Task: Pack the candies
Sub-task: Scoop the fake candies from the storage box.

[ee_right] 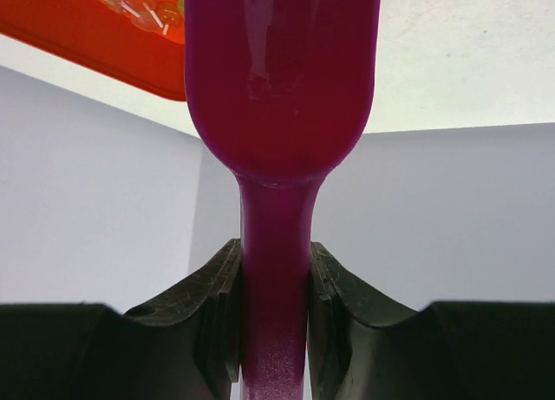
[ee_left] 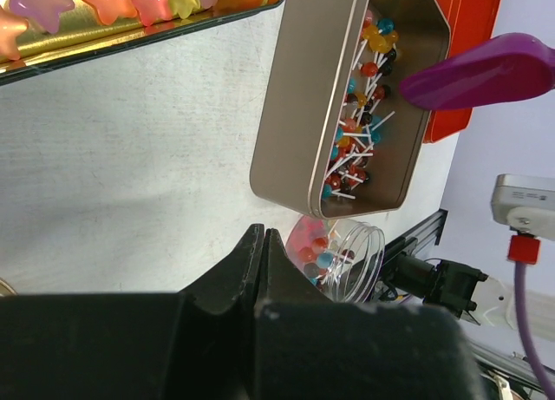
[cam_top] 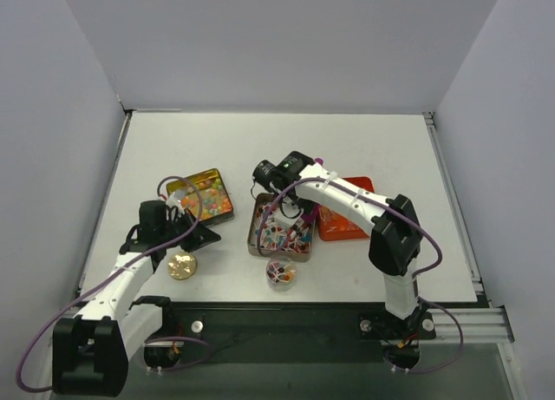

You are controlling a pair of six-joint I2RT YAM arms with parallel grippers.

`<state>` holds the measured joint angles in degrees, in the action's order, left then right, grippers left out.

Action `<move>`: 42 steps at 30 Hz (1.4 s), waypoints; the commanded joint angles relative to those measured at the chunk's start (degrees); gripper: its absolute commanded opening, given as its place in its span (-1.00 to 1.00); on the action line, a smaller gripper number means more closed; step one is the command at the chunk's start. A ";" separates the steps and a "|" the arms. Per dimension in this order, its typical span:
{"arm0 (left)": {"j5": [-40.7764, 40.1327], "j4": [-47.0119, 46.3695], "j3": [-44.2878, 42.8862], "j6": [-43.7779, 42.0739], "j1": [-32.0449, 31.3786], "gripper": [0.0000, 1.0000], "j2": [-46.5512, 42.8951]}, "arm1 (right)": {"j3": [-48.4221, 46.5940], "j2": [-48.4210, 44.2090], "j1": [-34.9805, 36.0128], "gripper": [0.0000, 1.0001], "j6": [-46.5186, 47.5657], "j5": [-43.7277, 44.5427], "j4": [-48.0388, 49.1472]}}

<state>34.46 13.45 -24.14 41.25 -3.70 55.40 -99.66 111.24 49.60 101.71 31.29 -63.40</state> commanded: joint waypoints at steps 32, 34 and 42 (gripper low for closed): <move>-1.15 -3.52 1.20 1.28 -1.22 -1.00 0.23 | -2.12 4.77 9.90 -1.00 -19.96 -7.29 -16.85; -1.15 -3.87 0.85 1.28 -1.22 -1.00 0.59 | -4.91 6.61 9.72 -1.00 -24.25 -9.13 -18.33; -1.50 -2.91 0.59 0.32 -1.13 -1.00 1.03 | -11.61 11.89 8.93 -1.00 -33.77 -14.94 -19.58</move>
<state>33.89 12.40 -23.16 42.00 -4.78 56.29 -109.10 121.38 58.87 74.39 20.62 -74.24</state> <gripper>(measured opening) 0.023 0.283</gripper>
